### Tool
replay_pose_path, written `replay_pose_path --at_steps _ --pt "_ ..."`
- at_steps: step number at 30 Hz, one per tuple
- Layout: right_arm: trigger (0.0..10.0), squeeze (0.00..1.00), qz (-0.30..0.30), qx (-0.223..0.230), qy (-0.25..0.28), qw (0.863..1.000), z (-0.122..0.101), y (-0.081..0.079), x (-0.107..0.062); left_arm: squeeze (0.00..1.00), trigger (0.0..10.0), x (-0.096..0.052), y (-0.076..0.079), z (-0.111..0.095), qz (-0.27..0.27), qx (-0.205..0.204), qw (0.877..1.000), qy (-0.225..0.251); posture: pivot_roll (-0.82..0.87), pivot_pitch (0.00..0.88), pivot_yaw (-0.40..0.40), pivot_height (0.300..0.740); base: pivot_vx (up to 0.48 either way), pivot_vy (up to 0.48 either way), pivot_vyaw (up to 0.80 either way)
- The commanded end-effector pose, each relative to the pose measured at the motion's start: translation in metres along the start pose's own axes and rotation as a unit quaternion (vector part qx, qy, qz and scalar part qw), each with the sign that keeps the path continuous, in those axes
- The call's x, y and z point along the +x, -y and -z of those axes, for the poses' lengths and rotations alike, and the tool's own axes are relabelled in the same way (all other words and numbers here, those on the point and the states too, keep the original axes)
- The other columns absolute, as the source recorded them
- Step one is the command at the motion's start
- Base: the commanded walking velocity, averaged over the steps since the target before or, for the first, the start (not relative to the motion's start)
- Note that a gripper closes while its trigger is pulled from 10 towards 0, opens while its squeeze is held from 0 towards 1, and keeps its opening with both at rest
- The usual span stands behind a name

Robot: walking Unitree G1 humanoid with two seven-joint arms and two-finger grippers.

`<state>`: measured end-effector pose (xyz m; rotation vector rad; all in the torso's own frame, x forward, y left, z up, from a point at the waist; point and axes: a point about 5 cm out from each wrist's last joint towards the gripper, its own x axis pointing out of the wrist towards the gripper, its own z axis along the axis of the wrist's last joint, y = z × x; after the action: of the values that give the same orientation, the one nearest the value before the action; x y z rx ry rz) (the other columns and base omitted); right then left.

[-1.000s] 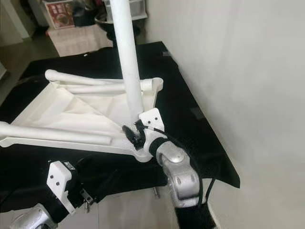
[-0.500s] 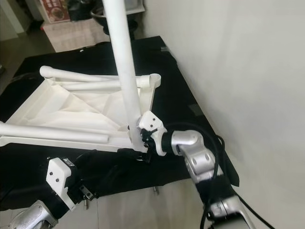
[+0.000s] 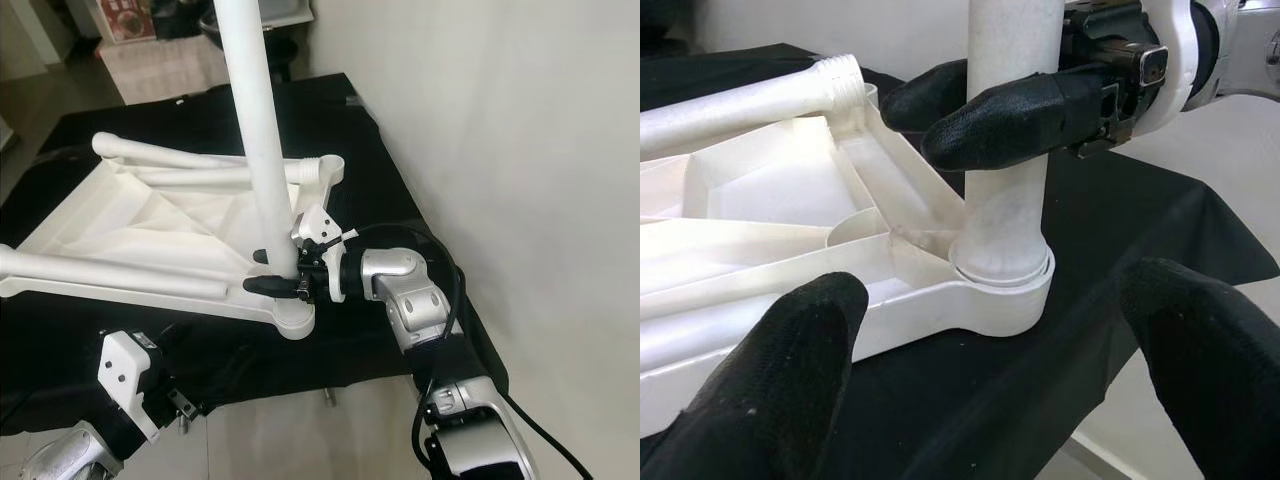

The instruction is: Building children table

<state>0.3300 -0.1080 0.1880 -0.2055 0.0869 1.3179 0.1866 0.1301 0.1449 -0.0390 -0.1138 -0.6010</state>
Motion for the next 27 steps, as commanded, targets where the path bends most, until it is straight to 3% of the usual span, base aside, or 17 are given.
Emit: replay_pose_path --at_steps 1,5,8,9,10,12,13,15,21,22,23,24,25,26,27 --pt "0.0 0.0 -0.021 0.012 0.007 1.0 0.005 -0.006 0.007 0.0 10.0 -0.002 0.0 0.002 -0.004 0.001 1.0 -0.009 -0.12 0.11 0.066 0.74 0.0 0.0 0.0" --pt "0.0 0.0 0.006 0.023 0.004 1.0 0.01 -0.007 0.004 0.0 10.0 -0.003 0.0 0.002 -0.004 -0.002 1.0 -0.008 -0.12 0.115 0.066 0.74 0.0 0.0 0.0" --pt "0.0 0.0 0.109 0.038 -0.022 0.993 0.021 -0.016 0.001 0.0 10.0 -0.005 -0.002 0.002 -0.005 -0.003 1.0 -0.009 -0.13 0.123 0.062 0.74 0.0 0.0 0.0" --pt "0.0 0.0 0.29 0.058 -0.034 0.955 0.029 -0.014 0.0 0.0 10.0 -0.006 -0.004 0.001 -0.006 -0.002 1.0 -0.011 -0.14 0.131 0.068 0.74 0.0 0.0 0.0" --pt "0.0 0.0 0.402 0.089 -0.054 0.91 0.042 -0.027 -0.006 0.0 10.0 -0.007 -0.005 0.001 -0.009 -0.001 1.0 -0.011 -0.15 0.134 0.081 0.74 0.0 0.0 0.0" --pt "0.0 0.0 0.402 0.089 -0.054 0.91 0.042 -0.027 -0.006 0.0 10.0 -0.007 -0.005 0.001 -0.009 -0.001 1.0 -0.011 -0.15 0.134 0.081 0.74 0.0 0.0 0.0" --pt "0.0 0.0 0.433 0.109 -0.068 0.892 0.05 -0.043 -0.004 0.0 10.0 -0.007 -0.006 0.0 -0.011 -0.001 1.0 -0.011 -0.15 0.134 0.081 0.74 0.0 0.0 0.0" --pt "0.0 0.0 0.429 0.086 -0.071 0.896 0.048 -0.05 0.001 0.0 10.0 -0.007 -0.007 0.001 -0.011 -0.001 1.0 -0.012 -0.15 0.13 0.092 0.74 0.0 0.0 0.0" --pt "0.0 0.0 0.403 0.063 -0.064 0.911 0.041 -0.034 0.011 0.0 10.0 -0.006 -0.01 0.002 -0.015 0.005 1.0 -0.015 -0.12 0.114 0.085 0.74 0.0 0.0 0.0" --pt "4.4 0.0 0.401 0.062 -0.066 0.911 0.04 -0.035 0.012 0.0 10.0 -0.006 -0.01 0.002 -0.02 0.007 1.0 -0.015 -0.12 0.114 0.085 0.74 0.0 0.0 0.0" --pt "10.0 0.0 0.397 0.063 -0.062 0.914 0.038 -0.033 0.012 0.0 10.0 -0.007 -0.012 0.001 -0.03 0.01 0.999 -0.014 -0.12 0.113 0.088 0.74 0.0 0.0 0.0" --pt "10.0 0.0 0.397 0.063 -0.062 0.914 0.038 -0.033 0.012 0.0 10.0 -0.007 -0.012 0.001 -0.03 0.01 0.999 -0.014 -0.12 0.113 0.088 0.74 0.0 0.0 0.0" --pt "10.0 0.13 0.382 0.059 -0.051 0.921 0.033 -0.03 0.013 0.0 10.0 -0.007 -0.013 0.001 -0.037 0.013 0.999 -0.014 -0.12 0.114 0.086 0.74 0.0 0.0 0.0" --pt "10.0 0.13 0.371 0.056 -0.043 0.926 0.03 -0.027 0.013 0.0 10.0 -0.007 -0.013 0.001 -0.041 0.014 0.999 -0.014 -0.12 0.114 0.086 0.74 0.0 0.0 0.0" --pt "10.0 1.0 0.357 0.062 -0.027 0.932 0.023 -0.024 0.014 0.0 10.0 -0.006 -0.014 0.001 -0.04 0.015 0.999 -0.014 -0.12 0.114 0.086 0.74 0.0 0.0 0.0"
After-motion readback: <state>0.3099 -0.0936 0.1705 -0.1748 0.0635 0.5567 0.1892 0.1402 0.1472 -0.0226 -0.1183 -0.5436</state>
